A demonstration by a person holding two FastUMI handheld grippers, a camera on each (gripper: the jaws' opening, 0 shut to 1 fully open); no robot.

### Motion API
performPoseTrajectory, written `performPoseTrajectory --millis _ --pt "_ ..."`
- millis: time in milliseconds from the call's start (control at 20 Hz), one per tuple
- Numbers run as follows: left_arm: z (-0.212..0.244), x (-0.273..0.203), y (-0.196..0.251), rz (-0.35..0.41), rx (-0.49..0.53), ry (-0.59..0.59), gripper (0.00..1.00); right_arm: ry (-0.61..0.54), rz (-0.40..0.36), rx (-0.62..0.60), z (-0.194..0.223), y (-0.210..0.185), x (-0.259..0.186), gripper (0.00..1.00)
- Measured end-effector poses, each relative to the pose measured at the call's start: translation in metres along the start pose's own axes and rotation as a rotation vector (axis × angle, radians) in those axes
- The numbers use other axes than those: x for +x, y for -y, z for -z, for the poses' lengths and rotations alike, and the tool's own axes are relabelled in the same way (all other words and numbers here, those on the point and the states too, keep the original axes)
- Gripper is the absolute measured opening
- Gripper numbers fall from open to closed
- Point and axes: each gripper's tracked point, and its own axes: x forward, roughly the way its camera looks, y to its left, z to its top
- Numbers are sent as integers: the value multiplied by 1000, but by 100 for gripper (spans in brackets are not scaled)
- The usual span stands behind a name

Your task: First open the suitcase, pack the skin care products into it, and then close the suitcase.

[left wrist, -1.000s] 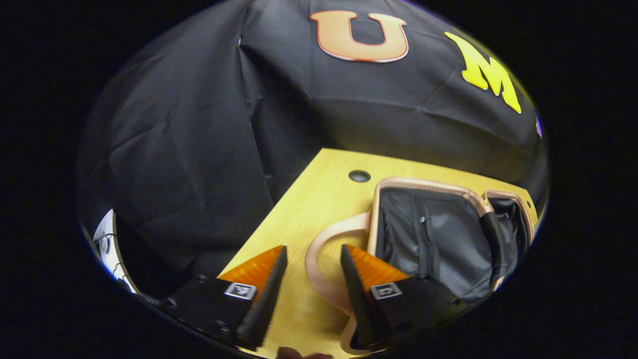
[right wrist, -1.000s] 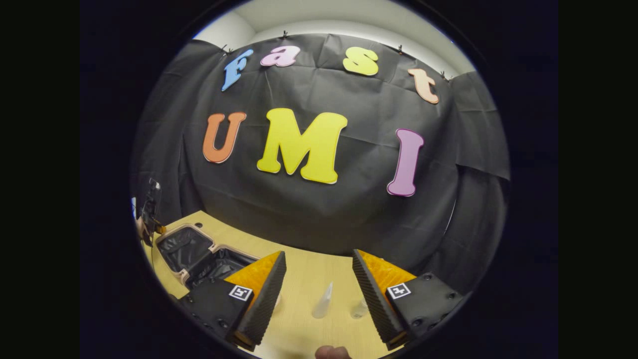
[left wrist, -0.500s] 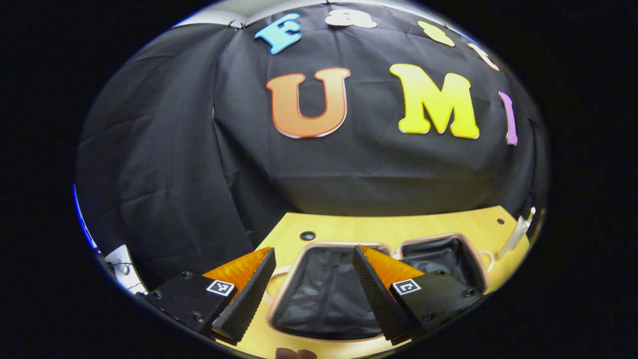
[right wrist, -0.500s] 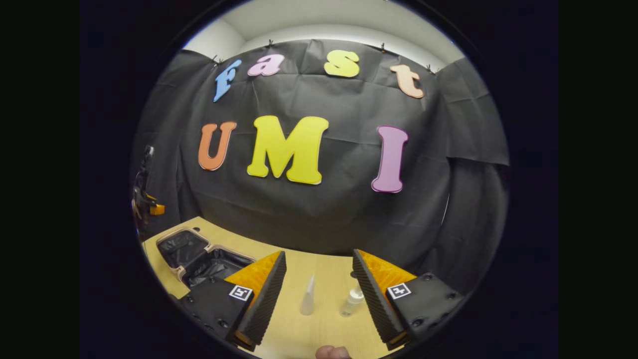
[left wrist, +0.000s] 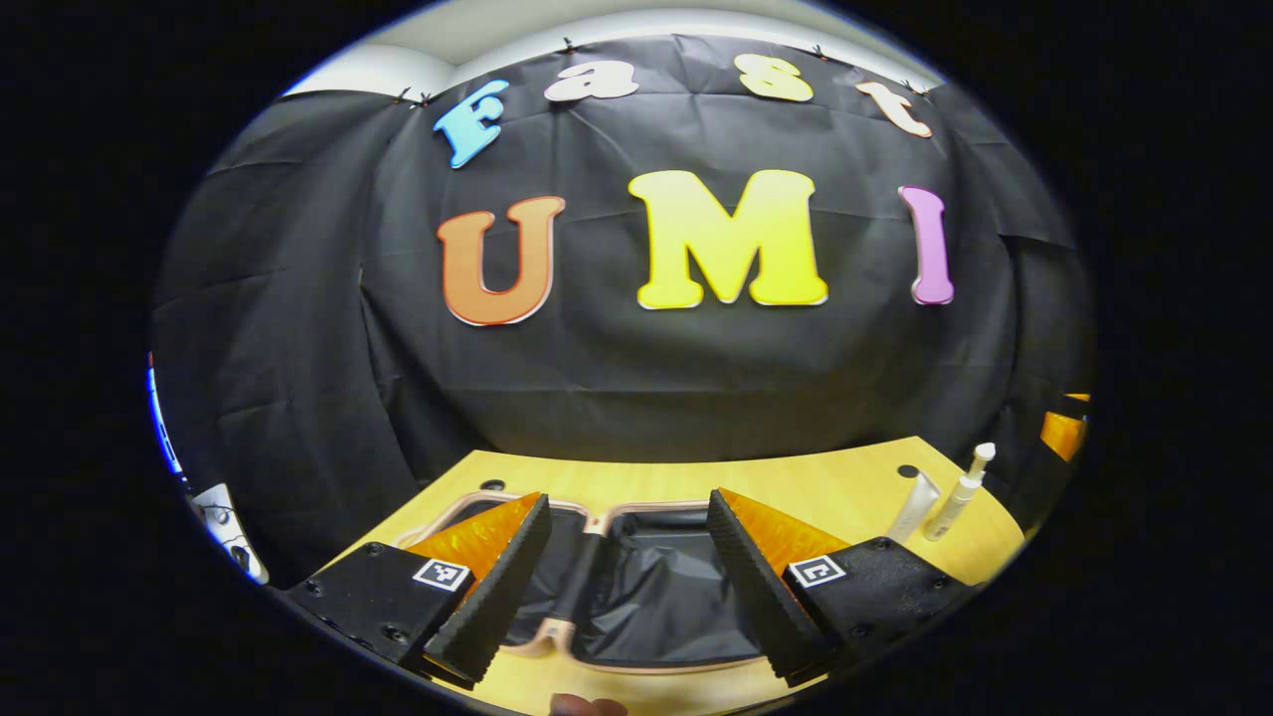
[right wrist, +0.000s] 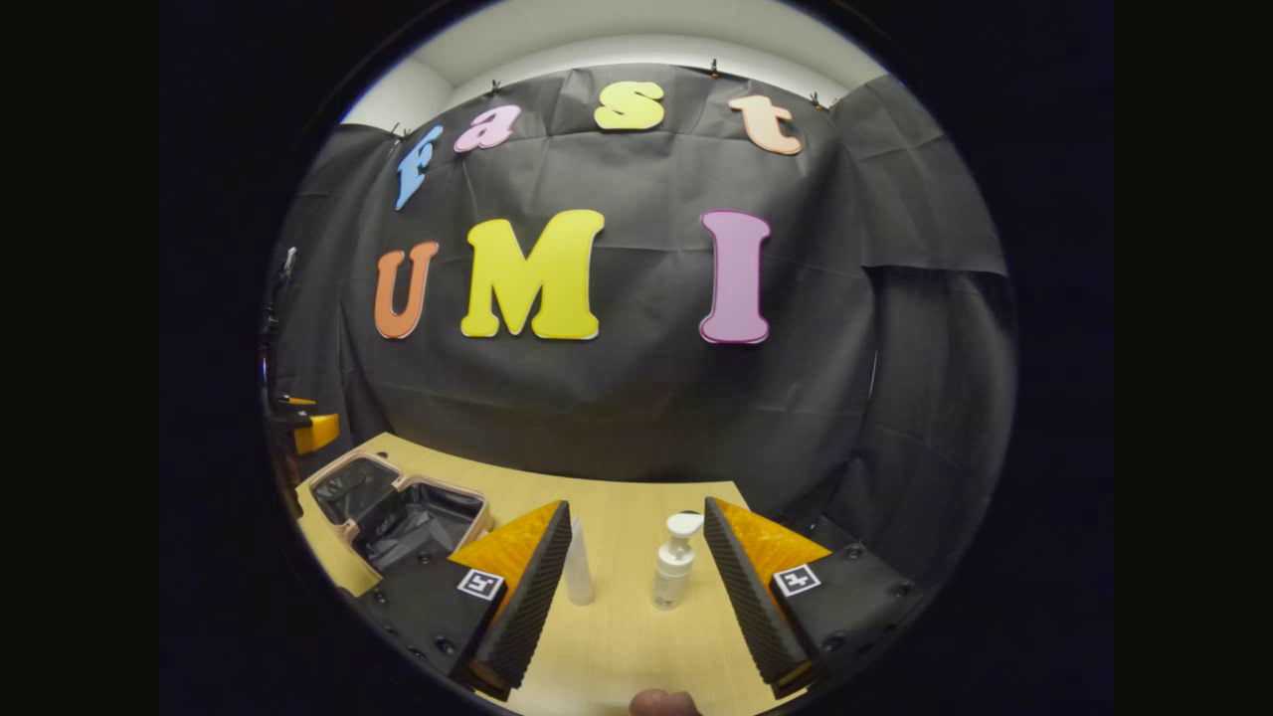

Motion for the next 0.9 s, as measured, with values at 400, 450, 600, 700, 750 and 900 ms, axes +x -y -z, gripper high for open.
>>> performPoseTrajectory --millis 400,450,600,700,750,900 --pt "48 -7 172 263 -38 -93 100 -39 37 -36 22 44 -11 80" --pt "58 -10 193 299 -40 -112 100 -46 41 -41 25 48 -13 79" --pt "84 -2 239 376 -23 -151 100 -56 61 -66 28 67 -21 80" --pt "98 11 258 399 -21 -152 100 -71 78 -81 34 83 -25 80" --pt "108 22 266 397 -15 -161 100 -89 87 -89 42 91 -28 80" --pt "139 55 279 375 18 -186 100 -147 99 -90 58 106 -37 80"
